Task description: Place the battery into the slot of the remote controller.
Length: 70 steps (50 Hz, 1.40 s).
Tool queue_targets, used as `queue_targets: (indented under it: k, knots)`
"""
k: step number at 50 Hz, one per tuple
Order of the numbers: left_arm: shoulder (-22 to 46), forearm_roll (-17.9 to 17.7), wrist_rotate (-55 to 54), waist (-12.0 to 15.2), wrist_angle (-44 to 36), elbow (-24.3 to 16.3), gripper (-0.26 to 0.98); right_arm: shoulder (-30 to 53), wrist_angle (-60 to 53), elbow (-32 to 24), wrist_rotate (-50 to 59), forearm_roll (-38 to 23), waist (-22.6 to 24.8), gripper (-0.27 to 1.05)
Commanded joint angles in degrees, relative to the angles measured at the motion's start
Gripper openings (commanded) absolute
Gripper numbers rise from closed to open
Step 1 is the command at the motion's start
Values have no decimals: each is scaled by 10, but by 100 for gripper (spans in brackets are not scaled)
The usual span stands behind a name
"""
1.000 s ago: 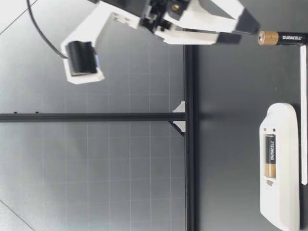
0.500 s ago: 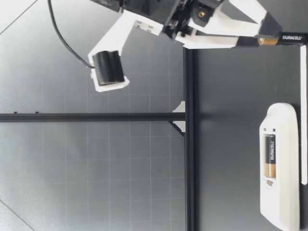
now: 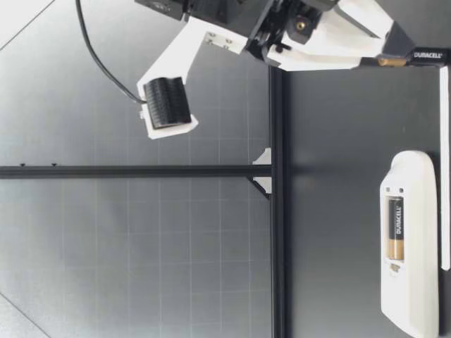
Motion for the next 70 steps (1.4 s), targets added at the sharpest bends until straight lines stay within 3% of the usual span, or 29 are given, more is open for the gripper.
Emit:
queue_targets:
  k: [1,18,27,41,54,70]
  knots:
    - [4,-1,0,1,-2,-7,-19,-5,0,-11,0,1,5,22]
    - [6,-1,-2,2,2,-4,-19,-15,8,-11,1,-1,5,2]
    - [65,-9,-4,18,53,-19,-18,-51,-18,-7,1,-2,2,0]
    - [233,-8,-1,33,171,-97,-19,-90,-274,69,1,-2,-19,0]
    - [324,-7,0,34,197,-129,-19,-65,-512,120,-1,-1,-38,0]
    - [413,-7,-3,33,182,-134,-19,16,-561,92,-1,-1,-38,0]
